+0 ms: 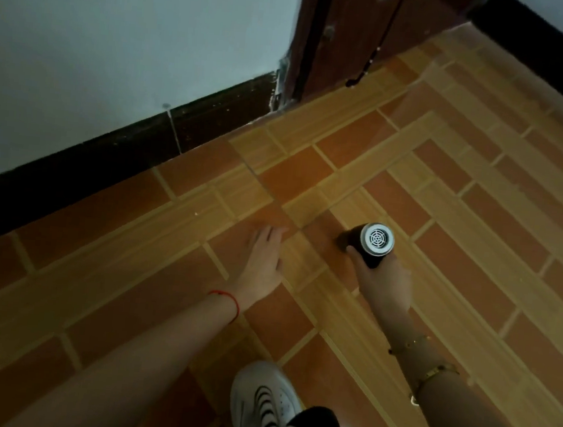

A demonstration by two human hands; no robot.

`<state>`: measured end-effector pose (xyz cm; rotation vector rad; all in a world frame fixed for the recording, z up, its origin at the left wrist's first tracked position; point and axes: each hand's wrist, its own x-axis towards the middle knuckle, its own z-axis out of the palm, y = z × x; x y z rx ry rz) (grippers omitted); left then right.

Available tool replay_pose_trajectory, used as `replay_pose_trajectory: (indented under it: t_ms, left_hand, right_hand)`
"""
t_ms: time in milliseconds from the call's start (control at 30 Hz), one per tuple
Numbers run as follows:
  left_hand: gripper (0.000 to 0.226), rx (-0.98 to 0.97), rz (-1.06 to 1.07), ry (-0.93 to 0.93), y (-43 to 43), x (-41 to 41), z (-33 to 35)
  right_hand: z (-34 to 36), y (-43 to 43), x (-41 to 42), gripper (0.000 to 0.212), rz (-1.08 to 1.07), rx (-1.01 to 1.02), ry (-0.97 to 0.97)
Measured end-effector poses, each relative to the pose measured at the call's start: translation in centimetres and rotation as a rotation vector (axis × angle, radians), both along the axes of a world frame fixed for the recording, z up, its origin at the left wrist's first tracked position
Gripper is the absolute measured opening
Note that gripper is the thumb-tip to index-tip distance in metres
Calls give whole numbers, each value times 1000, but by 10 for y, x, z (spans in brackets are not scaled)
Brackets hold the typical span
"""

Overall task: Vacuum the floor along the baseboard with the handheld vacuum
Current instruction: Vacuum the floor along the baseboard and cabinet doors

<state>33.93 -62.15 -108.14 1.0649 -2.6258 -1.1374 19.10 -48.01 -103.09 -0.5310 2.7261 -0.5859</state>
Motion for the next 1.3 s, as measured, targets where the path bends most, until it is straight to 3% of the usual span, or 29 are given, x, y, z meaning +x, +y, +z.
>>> replay_pose_trajectory:
  t_ms: [167,500,700,800,1067,1233,1300]
  left_hand:
    - [63,-28,-16,-37,7,-7,-7]
    - [63,-131,117,-101,-23,25,-7]
    - [65,-175,263,-173,-44,52,-4]
    - [53,-178,374,-197,-58,67,-3]
    - [51,-108,573,-159,-88,106,-6]
    - [52,-50,633,-118,-95,114,-10]
    - [53,-48,629,-120,-95,114,-12]
  right_hand:
    - [0,0,-14,59,-16,-36,-75]
    - [0,-67,20,59,234,-35,-109]
    - [-2,-120,58,57,541,-19,-154]
    - [-5,-150,84,61,654,-29,-126]
    - [-8,-193,107,69,656,-84,-108]
    - [-10,-197,102,60,705,-124,-301]
    - [-11,-197,101,60,720,-122,-265]
